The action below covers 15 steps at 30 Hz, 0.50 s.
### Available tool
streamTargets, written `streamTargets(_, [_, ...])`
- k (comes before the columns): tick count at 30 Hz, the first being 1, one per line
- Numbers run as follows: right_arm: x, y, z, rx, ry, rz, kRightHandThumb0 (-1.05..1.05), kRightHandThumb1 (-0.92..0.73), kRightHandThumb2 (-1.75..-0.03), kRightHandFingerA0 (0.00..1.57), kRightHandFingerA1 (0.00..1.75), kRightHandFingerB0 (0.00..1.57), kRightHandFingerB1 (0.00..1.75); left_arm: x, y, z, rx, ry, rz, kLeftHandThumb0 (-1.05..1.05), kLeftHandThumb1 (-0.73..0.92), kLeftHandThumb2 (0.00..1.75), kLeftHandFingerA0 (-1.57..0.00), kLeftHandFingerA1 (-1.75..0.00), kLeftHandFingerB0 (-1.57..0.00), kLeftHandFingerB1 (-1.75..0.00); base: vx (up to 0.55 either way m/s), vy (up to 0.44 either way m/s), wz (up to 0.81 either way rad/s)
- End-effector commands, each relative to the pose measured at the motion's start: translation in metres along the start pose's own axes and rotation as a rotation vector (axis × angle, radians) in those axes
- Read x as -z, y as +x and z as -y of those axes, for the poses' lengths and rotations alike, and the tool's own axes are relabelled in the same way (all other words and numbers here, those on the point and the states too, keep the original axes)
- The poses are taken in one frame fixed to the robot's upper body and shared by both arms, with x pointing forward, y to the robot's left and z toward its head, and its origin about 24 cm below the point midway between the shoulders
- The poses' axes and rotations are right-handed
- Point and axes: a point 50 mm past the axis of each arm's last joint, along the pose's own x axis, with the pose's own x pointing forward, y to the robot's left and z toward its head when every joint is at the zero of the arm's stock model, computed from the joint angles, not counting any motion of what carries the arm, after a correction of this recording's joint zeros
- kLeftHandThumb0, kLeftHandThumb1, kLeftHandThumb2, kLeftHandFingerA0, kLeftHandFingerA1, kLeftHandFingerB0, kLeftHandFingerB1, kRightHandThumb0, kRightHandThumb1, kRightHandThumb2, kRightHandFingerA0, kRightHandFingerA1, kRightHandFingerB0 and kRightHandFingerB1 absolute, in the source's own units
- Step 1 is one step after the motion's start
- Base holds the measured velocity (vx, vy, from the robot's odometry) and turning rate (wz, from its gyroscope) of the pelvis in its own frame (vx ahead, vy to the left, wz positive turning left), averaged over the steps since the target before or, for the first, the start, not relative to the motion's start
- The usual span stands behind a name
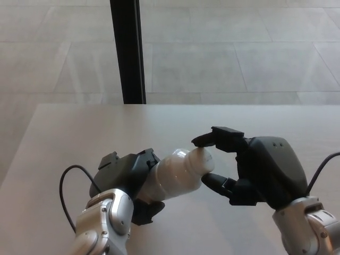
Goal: The robot uses its left hand to to lift the bottle kept on the middle of the desk and tilts it towards its right hand. It then uses its right hand to rotate its cap to open it and places the bottle and cap back on the desk
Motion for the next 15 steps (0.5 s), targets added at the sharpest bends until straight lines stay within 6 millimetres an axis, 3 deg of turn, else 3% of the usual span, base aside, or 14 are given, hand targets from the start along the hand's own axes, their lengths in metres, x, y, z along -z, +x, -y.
streamTargets(1, [0.0015, -0.004, 0.0002, 0.008, -0.019, 0.018, -0.41, -0.58, -0.9, 1.01, 1.67, 0.9, 1.0, 0.025, -0.0036, 0.0212, 0.106, 0.014, -0.113, -0.13, 0.77, 0.9, -0.68, -1.45, -0.67, -0.91, 0.0, 0.0, 0.0])
streamTargets(2, [0.0018, -0.0043, 0.0001, 0.006, -0.024, 0.018, -0.41, -0.56, -0.96, 1.02, 1.68, 0.9, 1.04, 0.0252, -0.0038, 0.0212, 0.106, 0.015, -0.115, -0.12, 0.78, 0.88, -0.67, -1.31, -0.66, -0.82, 0.0, 0.0, 0.0])
streamTargets(4, [0.0023, -0.0049, -0.0007, 0.008, -0.034, 0.025, -0.4, -0.5, -1.05, 1.0, 1.72, 0.88, 1.21, 0.0266, -0.0041, 0.0215, 0.1, 0.014, -0.113, -0.11, 0.77, 0.93, -0.67, -1.41, -0.68, -0.9, 0.0, 0.0, 0.0])
streamTargets(5, [0.0029, -0.0051, -0.0011, 0.007, -0.039, 0.031, -0.35, -0.5, -1.07, 1.01, 1.75, 0.83, 1.32, 0.0278, -0.0042, 0.0219, 0.095, 0.005, -0.113, -0.11, 0.77, 0.94, -0.67, -1.38, -0.67, -0.87, 0.0, 0.0, 0.0])
streamTargets(6, [0.0033, -0.0054, -0.0011, 0.008, -0.04, 0.037, -0.42, -0.5, -1.14, 1.22, 1.33, 0.95, 1.15, 0.0281, -0.0046, 0.022, 0.093, 0.007, -0.11, -0.11, 0.76, 0.93, -0.68, -1.27, -0.65, -0.81, 0.0, 0.0, 0.0])
streamTargets(7, [0.0038, -0.0056, -0.0011, 0.009, -0.043, 0.046, -0.37, -0.5, -1.13, 1.0, 1.74, 0.81, 1.45, 0.0281, -0.0053, 0.022, 0.09, 0.012, -0.107, -0.11, 0.76, 0.92, -0.68, -1.26, -0.64, -0.77, 0.0, 0.0, 0.0])
streamTargets(9, [0.0043, -0.0059, -0.0009, 0.006, -0.049, 0.061, -0.38, -0.52, -1.1, 0.98, 1.74, 0.81, 1.48, 0.0286, -0.0059, 0.0231, 0.085, 0.001, -0.112, -0.1, 0.74, 0.94, -0.68, -1.3, -0.65, -0.78, 0.0, 0.0, 0.0])
streamTargets(10, [0.0047, -0.0057, -0.0009, -0.004, -0.054, 0.072, -0.39, -0.51, -1.14, 0.98, 1.75, 0.8, 1.57, 0.0295, -0.0061, 0.0235, 0.084, -0.003, -0.116, -0.1, 0.76, 0.93, -0.67, -1.23, -0.67, -0.79, 0.0, 0.0, 0.0])
streamTargets(11, [0.0052, -0.0059, -0.0008, -0.015, -0.057, 0.088, -0.36, -0.51, -1.13, 0.96, 1.75, 0.78, 1.65, 0.03, -0.0067, 0.0245, 0.081, -0.015, -0.125, -0.07, 0.72, 1.0, -0.77, -1.67, -0.72, -1.07, 0.0, 0.0, 0.0])
streamTargets(14, [0.0058, -0.0066, -0.0006, -0.01, -0.06, 0.11, -0.36, -0.5, -1.14, 0.95, 1.75, 0.77, 1.68, 0.0299, -0.0068, 0.0256, 0.079, -0.01, -0.124, -0.06, 0.73, 1.0, -0.79, -1.69, -0.71, -1.09, 0.0, 0.0, 0.0])
streamTargets(15, [0.0059, -0.0065, -0.0006, -0.012, -0.061, 0.113, -0.36, -0.5, -1.13, 0.93, 1.75, 0.76, 1.7, 0.03, -0.007, 0.0256, 0.08, -0.009, -0.124, -0.07, 0.75, 0.98, -0.76, -1.66, -0.72, -1.0, 0.0, 0.0, 0.0])
